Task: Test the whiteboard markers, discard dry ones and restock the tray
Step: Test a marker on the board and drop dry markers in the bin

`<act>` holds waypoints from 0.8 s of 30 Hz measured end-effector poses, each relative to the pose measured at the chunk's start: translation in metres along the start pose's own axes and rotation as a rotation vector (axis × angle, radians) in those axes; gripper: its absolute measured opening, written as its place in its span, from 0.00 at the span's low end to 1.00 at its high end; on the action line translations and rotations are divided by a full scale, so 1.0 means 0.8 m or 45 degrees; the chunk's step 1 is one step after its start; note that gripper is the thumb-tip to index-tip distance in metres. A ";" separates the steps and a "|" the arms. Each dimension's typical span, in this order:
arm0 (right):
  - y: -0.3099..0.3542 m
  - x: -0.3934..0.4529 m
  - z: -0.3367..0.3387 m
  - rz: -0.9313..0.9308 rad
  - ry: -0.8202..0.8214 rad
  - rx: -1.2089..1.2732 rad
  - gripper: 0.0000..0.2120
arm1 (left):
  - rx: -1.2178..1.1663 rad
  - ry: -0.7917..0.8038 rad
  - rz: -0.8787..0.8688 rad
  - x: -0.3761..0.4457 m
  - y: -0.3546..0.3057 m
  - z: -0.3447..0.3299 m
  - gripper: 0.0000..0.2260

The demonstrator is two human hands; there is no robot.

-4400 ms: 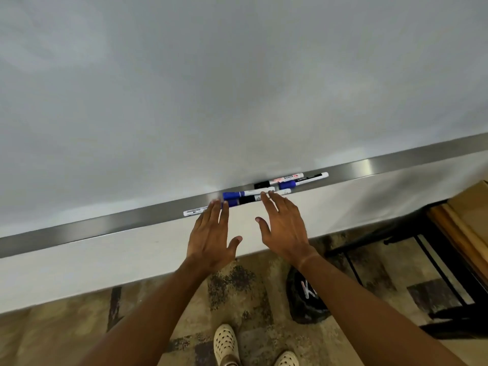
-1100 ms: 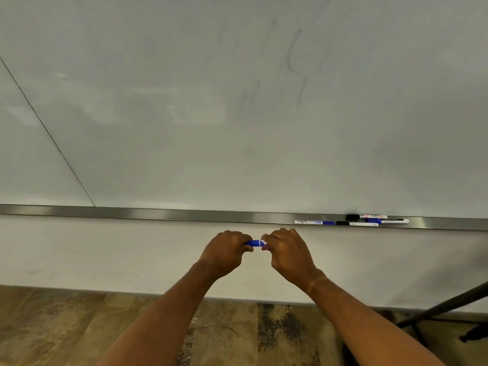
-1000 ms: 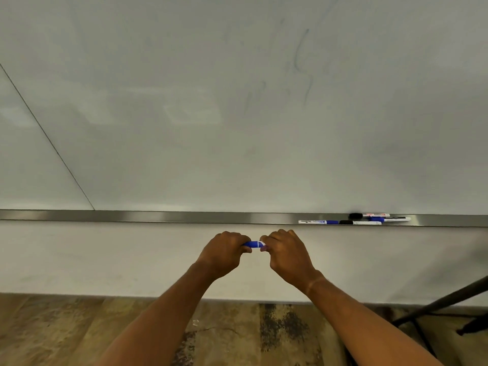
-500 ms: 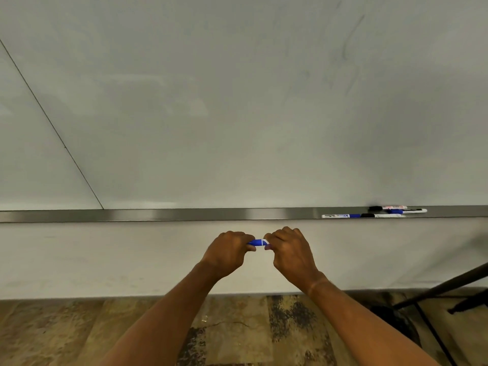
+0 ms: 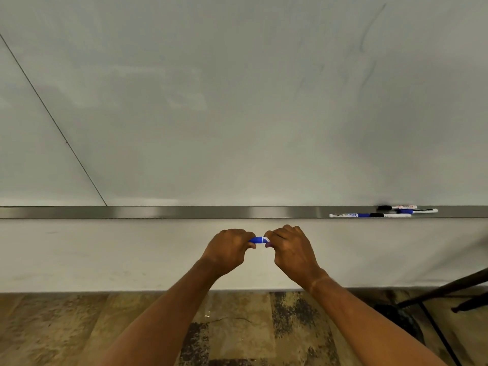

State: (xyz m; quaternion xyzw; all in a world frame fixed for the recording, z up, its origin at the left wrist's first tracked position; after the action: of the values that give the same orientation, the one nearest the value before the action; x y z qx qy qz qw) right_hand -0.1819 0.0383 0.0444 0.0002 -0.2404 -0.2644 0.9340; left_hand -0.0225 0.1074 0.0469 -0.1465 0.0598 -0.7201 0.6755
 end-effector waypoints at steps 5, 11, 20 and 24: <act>-0.011 0.006 -0.004 -0.042 0.013 0.074 0.13 | 0.115 -0.035 -0.034 0.011 0.002 -0.005 0.08; -0.042 0.021 0.008 0.021 -0.053 0.048 0.12 | 0.023 -0.012 0.040 0.048 -0.009 0.006 0.11; -0.087 0.035 0.012 0.129 -0.092 0.033 0.12 | -0.218 0.035 0.064 0.089 -0.014 0.011 0.10; -0.105 0.036 0.011 0.150 -0.079 0.030 0.13 | -0.277 0.093 0.095 0.101 -0.019 0.009 0.09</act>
State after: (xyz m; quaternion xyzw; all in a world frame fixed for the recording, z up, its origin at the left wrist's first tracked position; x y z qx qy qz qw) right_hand -0.2057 -0.0467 0.0548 -0.0111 -0.2718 -0.2061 0.9399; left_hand -0.0385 0.0291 0.0686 -0.1903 0.1675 -0.6887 0.6793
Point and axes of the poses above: each hand's wrist, its own x-axis towards the middle knuckle, its own z-axis out of the back of the hand, y = z × x, the point moved 2 cm from there along x, towards the middle knuckle, and after that the axes turned 7 degrees about y, right-handed, at the moved point
